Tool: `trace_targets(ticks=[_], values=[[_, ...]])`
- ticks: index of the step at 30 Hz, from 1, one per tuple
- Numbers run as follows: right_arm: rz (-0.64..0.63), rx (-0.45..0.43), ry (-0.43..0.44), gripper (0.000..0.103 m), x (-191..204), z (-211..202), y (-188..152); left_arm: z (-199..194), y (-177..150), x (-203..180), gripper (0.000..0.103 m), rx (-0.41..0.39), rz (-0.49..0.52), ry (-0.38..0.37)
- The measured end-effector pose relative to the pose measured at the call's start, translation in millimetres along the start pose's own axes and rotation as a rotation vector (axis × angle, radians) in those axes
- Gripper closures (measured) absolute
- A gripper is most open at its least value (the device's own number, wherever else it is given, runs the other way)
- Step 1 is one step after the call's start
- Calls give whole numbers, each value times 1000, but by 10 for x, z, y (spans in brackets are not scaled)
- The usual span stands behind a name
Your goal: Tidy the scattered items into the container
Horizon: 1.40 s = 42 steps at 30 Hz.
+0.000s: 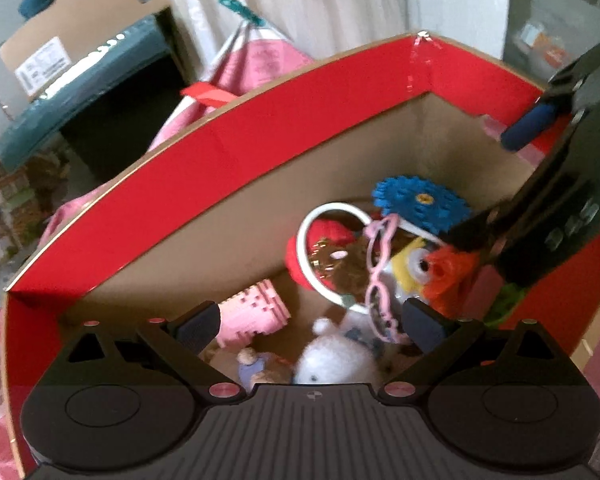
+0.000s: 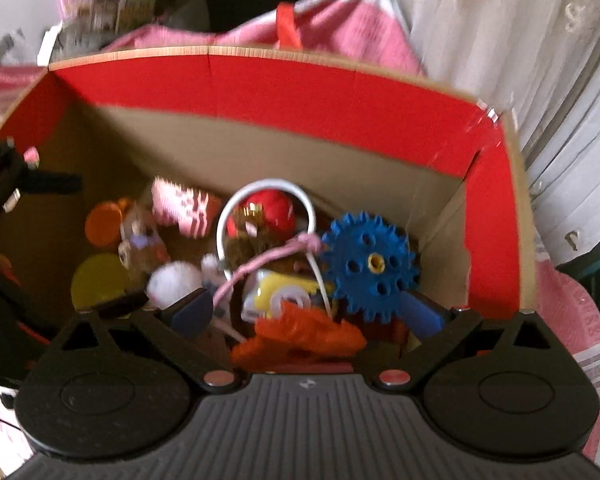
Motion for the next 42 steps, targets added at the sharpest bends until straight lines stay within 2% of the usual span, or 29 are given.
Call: trace_targets(ticks=[5, 11, 23, 32, 42], values=[[-55, 55, -12, 4, 45, 151, -128, 67, 16, -85, 1, 21, 69, -25], [-34, 109, 0, 3, 19, 240, -196, 143, -30, -84, 2, 71, 55, -71], [-19, 128, -18, 3, 7, 271, -223, 169, -42, -109, 2, 98, 81, -48], [-28, 160, -55, 3, -2, 317, -253, 308, -116, -104, 2, 195, 47, -121], [-52, 179, -67, 3, 14, 334, -280, 366, -157, -139, 6, 245, 73, -125]])
Point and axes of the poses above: each gripper's, at about its wrist camera, not at the fingertips, and z roughly the way its jaws point, x to its left, y to its top, the point moved 10 cm from there along z, roughly the way its jaws point, and after that the axes turned 12 degrees about z, right-handed, at the moved point
